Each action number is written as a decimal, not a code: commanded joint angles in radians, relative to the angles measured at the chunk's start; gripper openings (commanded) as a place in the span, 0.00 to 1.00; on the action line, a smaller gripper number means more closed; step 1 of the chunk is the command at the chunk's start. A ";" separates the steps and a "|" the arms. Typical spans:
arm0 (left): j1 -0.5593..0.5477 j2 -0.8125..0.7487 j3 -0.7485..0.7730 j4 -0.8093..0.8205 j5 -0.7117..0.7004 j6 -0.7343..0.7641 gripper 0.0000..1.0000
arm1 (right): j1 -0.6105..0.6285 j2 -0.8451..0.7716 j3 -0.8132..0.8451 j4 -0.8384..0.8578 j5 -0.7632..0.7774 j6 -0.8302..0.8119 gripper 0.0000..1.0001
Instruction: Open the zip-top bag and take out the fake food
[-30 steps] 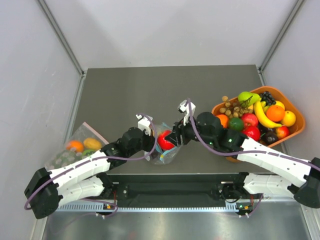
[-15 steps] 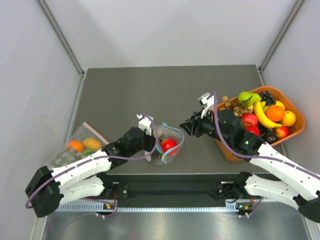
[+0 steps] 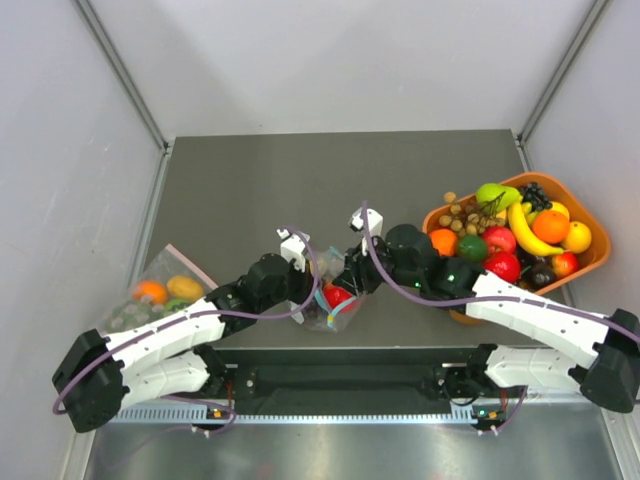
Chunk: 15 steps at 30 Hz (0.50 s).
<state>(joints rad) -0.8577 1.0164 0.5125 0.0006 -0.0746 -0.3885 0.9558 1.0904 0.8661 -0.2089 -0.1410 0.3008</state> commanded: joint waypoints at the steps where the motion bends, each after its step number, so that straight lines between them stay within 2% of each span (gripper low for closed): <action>1: 0.003 -0.018 -0.003 0.058 0.018 0.000 0.00 | 0.024 0.055 0.016 0.057 -0.023 0.021 0.43; 5: 0.003 -0.019 -0.003 0.059 0.030 0.000 0.00 | 0.050 0.120 0.014 0.054 0.044 0.018 0.47; 9: 0.003 -0.019 -0.002 0.059 0.042 0.000 0.00 | 0.077 0.178 0.031 0.023 0.115 0.015 0.61; 15: 0.003 -0.027 -0.008 0.058 0.042 0.002 0.00 | 0.139 0.241 0.047 -0.046 0.265 0.014 0.71</action>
<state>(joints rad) -0.8577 1.0161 0.5121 0.0006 -0.0410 -0.3901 1.0626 1.3170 0.8661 -0.2230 0.0227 0.3149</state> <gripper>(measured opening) 0.016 0.703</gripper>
